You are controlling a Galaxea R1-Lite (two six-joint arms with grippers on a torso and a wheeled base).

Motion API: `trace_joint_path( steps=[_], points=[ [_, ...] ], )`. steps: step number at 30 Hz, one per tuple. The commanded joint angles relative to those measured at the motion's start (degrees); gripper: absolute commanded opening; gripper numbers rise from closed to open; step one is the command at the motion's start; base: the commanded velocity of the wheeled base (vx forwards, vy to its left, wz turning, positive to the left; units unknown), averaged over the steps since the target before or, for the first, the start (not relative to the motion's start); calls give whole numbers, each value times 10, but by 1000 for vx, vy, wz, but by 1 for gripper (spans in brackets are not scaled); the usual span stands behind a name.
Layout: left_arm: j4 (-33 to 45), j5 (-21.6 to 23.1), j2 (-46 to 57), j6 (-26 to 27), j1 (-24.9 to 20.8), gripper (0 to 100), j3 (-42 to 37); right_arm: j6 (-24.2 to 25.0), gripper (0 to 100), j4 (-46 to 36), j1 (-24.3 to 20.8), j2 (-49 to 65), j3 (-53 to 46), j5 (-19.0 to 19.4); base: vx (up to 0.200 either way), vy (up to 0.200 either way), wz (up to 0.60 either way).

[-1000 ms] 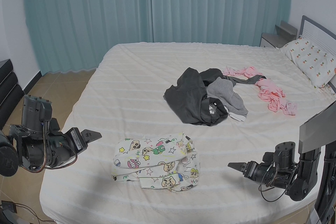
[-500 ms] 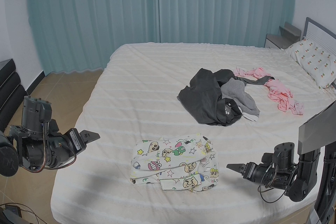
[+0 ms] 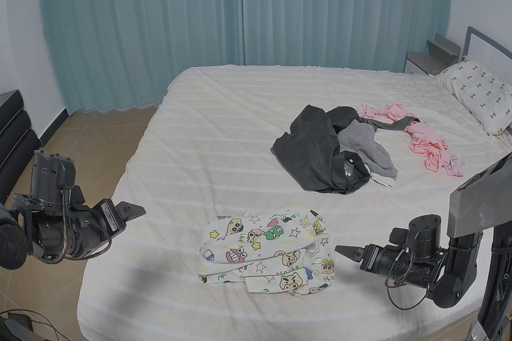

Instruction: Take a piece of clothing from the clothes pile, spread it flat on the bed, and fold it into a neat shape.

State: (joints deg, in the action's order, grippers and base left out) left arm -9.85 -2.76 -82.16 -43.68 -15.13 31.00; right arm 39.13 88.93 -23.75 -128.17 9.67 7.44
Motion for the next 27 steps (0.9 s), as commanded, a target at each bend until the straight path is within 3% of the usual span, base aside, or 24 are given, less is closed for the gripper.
trace_joint_path(
  steps=[1, 10, 19, 27],
  points=[
    [-6, 5, -5, 3, 5, 100, -17, -20, 100, -24, -8, 3, 41, 0, 0, 0, 0],
    [-19, 4, 10, 3, 29, 100, -20, -22, 100, -176, -43, 25, 157, -18, 0, 0, 0],
    [-17, 6, 43, 23, 36, 100, -21, -24, 100, -238, -59, 23, 213, -26, 0, 0, 0],
    [-18, 71, 39, 20, 36, 100, -30, -26, 100, -324, -82, 16, 276, -53, 0, 0, 0]
  ],
)
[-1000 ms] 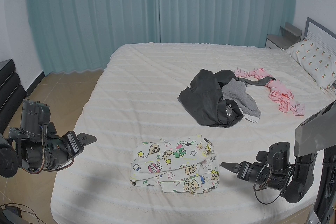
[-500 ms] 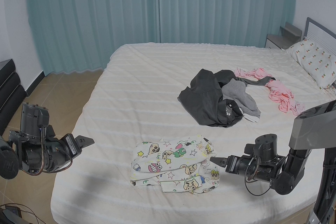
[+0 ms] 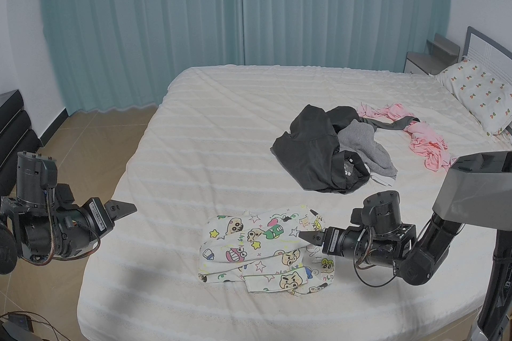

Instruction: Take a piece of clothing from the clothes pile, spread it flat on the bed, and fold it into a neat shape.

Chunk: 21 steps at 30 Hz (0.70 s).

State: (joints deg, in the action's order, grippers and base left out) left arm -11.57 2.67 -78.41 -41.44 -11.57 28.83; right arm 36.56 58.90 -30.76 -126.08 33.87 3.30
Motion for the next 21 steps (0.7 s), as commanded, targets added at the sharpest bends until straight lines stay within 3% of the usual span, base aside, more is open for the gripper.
trace_joint_path(
  steps=[1, 7, 12, 14, 15, 21],
  points=[
    [-1, 17, 1, -2, 1, 100, -8, 0, 100, -24, -12, -5, 34, -12, 0, 0, 0],
    [-50, 84, -30, -11, 6, 100, -54, 1, 100, -89, -38, -44, 91, -32, 0, 0, 0],
    [-149, 81, -80, -19, 12, 100, -86, 0, 100, -112, -49, -75, 140, -65, 0, 0, 0],
    [-172, 81, -97, -19, 15, 100, -94, 0, 100, -141, -55, -77, 165, -78, 0, 0, 0],
    [-195, 81, -114, -20, 23, 100, -99, 4, 100, -203, -55, -79, 219, -97, 0, 0, 0],
    [-203, 86, -119, -21, 36, 100, -102, 1, 100, -231, -36, -102, 282, -129, 0, 0, 0]
  ],
)
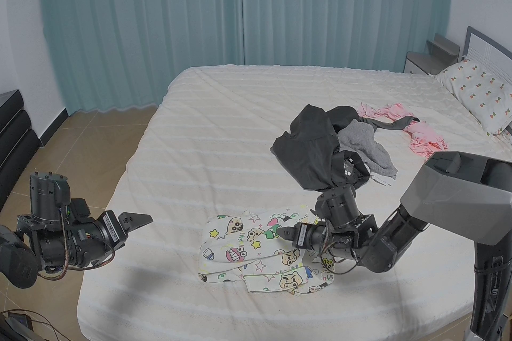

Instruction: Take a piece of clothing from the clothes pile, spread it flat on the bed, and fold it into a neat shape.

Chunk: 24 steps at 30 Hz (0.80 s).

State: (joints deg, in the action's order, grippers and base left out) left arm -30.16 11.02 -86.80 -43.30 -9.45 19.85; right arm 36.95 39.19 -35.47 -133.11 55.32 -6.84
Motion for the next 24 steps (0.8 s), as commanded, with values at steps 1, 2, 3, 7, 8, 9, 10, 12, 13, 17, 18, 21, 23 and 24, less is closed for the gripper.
trace_joint_path(
  steps=[1, 2, 3, 7, 8, 9, 10, 12, 13, 17, 18, 21, 23, 24],
  points=[
    [-17, 3, -34, -1, 14, 100, -16, -8, 100, -34, 13, -31, 66, -27, 0, 0, 0],
    [-18, 3, -35, -1, 14, 100, -17, -10, 100, -33, 14, -29, 61, -27, 0, 0, 0],
    [-18, 3, -36, -1, 14, 100, -17, -11, 100, -33, 14, -25, 57, -23, 0, 0, 0],
    [-17, 8, -36, -1, 14, 100, -17, -29, 100, -32, 14, -31, 61, -17, 0, 0, 0],
    [-18, 8, -36, -1, 14, 100, -18, -30, 100, -33, 14, -32, 62, -16, 0, 0, 0],
    [-17, 12, -36, -1, 14, 100, -20, -36, 100, -29, 14, -45, 69, -8, 0, 0, 0],
    [-18, 14, -36, -1, 14, 100, -23, -38, 100, -25, 14, -52, 73, -5, 0, 0, 0],
    [-22, 21, -36, -1, 15, 100, -24, -43, 100, -10, 13, -68, 76, -1, 0, 0, 0],
    [-26, 23, -36, -1, 16, 100, -25, -44, 100, -1, 13, -74, 76, 0, 0, 0, 0],
    [-33, 23, -42, -1, 18, 100, -27, -48, 100, 30, 12, -87, 74, 2, 0, 0, 0],
    [-33, 23, -43, -2, 18, 100, -27, -49, 100, 31, 12, -87, 74, 2, 0, 0, 0],
    [-33, 23, -45, -2, 19, 100, -27, -52, 0, 33, 13, -89, 71, 2, 0, 0, 0],
    [-33, 23, -45, -2, 20, 100, -27, -52, 0, 33, 14, -87, 66, 2, 0, 0, 0],
    [-33, 24, -45, -2, 22, 100, -27, -52, 0, 33, 14, -85, 63, 1, 0, 0, 0]
  ],
)
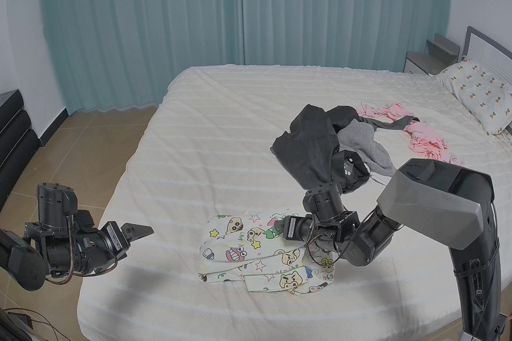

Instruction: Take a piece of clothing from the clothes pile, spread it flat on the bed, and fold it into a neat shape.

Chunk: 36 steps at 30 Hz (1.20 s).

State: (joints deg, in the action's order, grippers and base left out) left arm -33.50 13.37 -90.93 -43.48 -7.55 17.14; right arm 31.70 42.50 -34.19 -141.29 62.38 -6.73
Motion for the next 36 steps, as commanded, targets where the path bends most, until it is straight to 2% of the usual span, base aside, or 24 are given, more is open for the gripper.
trace_joint_path(
  steps=[1, 15, 22, 30, 36],
  points=[
    [0, 1, -4, 0, 3, 100, 0, 0, 0, 0, 1, 0, -14, -1, 0, 0, 0],
    [-8, 1, -11, 1, 15, 100, 0, 9, 0, 15, -2, 125, -161, 2, 0, 0, 0],
    [-10, 1, -11, 1, 15, 100, -4, 8, 0, 92, -3, 131, -248, 22, 0, 0, 0],
    [-10, 1, -11, 1, 15, 100, -5, 8, 0, 94, -6, 131, -283, 50, 0, 0, 0],
    [-10, 1, -11, 1, 15, 100, -6, 6, 0, 95, -8, 135, -303, 51, 0, 0, 0]
  ],
)
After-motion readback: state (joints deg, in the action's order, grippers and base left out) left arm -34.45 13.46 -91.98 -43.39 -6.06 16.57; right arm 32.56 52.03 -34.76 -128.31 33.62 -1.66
